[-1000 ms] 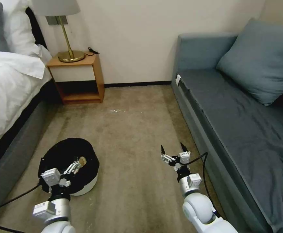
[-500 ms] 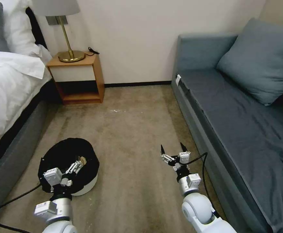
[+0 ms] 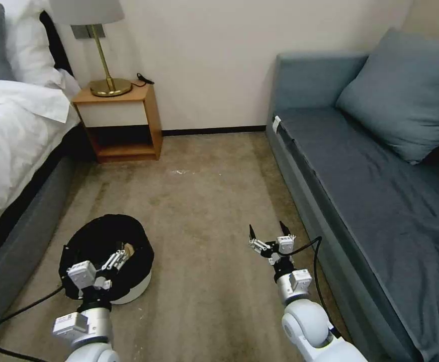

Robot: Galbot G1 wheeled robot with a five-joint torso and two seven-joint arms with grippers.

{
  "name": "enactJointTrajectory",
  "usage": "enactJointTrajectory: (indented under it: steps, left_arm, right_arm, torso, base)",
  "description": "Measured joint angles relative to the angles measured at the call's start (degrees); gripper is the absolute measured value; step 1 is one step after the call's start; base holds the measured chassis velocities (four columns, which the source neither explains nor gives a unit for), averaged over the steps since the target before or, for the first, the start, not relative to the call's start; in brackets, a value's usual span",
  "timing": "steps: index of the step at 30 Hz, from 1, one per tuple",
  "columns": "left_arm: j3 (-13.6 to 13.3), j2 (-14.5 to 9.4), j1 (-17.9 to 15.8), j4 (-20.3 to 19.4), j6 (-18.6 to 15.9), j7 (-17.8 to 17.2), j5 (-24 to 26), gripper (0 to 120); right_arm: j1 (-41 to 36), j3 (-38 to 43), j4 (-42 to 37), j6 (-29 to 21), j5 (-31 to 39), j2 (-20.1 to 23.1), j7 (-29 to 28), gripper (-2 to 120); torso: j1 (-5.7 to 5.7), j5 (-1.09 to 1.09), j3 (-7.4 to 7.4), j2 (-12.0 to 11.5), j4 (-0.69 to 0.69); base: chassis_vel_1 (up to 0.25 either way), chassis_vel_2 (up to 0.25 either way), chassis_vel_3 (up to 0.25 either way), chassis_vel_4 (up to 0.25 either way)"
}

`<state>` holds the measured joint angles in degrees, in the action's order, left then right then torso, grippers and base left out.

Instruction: Pick up the trash bin, then pick up the garbage on the floor and place it into the trash bin.

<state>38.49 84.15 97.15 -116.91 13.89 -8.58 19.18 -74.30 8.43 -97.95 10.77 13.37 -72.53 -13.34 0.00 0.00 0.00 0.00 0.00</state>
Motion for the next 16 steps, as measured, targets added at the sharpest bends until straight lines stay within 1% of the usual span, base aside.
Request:
enactJointTrajectory:
  steps: [16]
  left_arm:
    - [0.0, 0.0, 0.0, 0.0, 0.0, 0.0, 0.0, 100]
  right_arm:
    - [0.0, 0.0, 0.1, 0.0, 0.1, 0.0, 0.0, 100]
  torso:
    - [0.00, 0.00, 0.00, 0.0, 0.00]
  base:
    - [0.000, 0.000, 0.000, 0.000]
